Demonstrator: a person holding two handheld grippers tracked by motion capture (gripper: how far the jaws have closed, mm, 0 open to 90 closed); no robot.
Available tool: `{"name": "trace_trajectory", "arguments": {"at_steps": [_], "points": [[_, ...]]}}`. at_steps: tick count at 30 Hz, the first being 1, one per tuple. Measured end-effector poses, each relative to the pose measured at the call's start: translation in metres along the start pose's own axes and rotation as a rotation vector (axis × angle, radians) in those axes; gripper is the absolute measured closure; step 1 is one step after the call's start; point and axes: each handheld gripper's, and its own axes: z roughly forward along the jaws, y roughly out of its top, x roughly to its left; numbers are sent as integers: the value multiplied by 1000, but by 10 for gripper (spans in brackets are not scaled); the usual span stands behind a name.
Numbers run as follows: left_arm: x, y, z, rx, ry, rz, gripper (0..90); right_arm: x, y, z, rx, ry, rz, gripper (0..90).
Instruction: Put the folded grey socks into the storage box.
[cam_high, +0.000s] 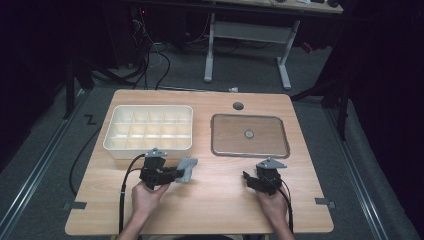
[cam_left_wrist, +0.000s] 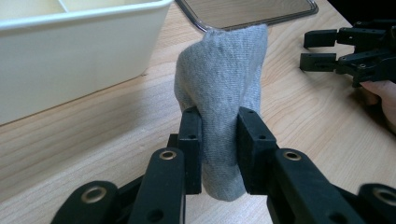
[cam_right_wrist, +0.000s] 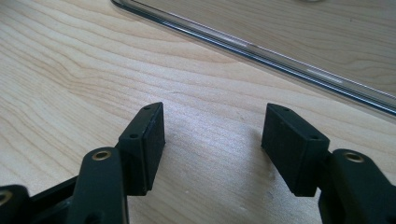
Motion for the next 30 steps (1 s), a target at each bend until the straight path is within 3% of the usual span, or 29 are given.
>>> {"name": "trace_trajectory", "arguments": {"at_steps": [19,30], "points": [[15,-2,-38,-69,3,-32,732,1,0,0,1,-2,3,396],[24,-6,-56,-83,11,-57,731,1,0,0,0,-1,2,396]]}}
